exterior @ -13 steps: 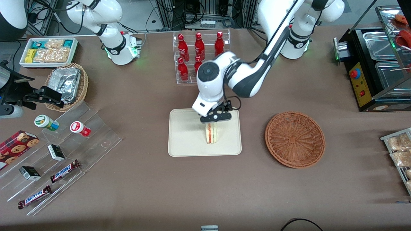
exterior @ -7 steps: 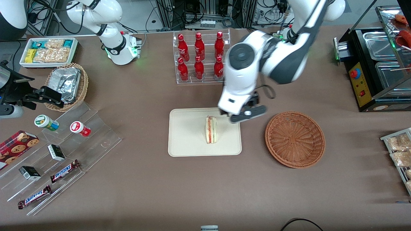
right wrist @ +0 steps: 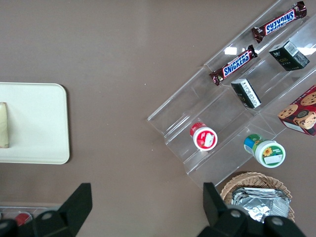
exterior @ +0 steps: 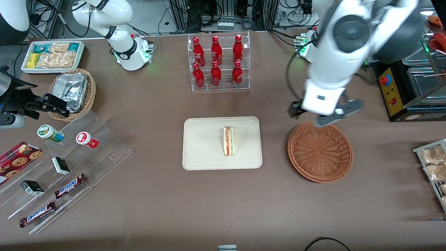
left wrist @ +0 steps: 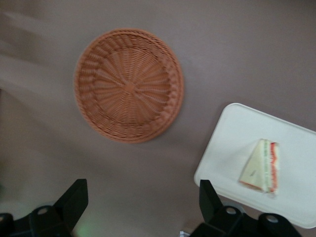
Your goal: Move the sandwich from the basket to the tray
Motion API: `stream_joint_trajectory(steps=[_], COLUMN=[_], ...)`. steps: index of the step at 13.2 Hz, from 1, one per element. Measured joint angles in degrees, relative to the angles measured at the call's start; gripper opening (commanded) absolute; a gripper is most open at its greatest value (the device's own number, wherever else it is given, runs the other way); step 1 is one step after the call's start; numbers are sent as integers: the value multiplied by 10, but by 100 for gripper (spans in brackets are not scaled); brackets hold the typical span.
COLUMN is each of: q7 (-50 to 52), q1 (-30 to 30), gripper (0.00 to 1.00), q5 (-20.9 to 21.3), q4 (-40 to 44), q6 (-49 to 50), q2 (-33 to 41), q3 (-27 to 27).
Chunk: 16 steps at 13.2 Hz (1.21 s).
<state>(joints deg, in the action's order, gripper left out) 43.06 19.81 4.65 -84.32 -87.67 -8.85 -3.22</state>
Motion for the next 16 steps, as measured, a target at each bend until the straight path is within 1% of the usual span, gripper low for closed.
stream_joint_trajectory(steps=[3,6,9,12,16], q7=[-110,-204,-270,-323,-386], q1=[-61,-104,-136,-159,-165], gripper=[99,99,99,99,99], q5=[-1,-3,-18,-44,-48], q4=[-23,-96,-161,-175,-174], q6=[24,15,-4,-8,-7], q2=[31,83,132,158,169], q3=[1,1,1,15,58])
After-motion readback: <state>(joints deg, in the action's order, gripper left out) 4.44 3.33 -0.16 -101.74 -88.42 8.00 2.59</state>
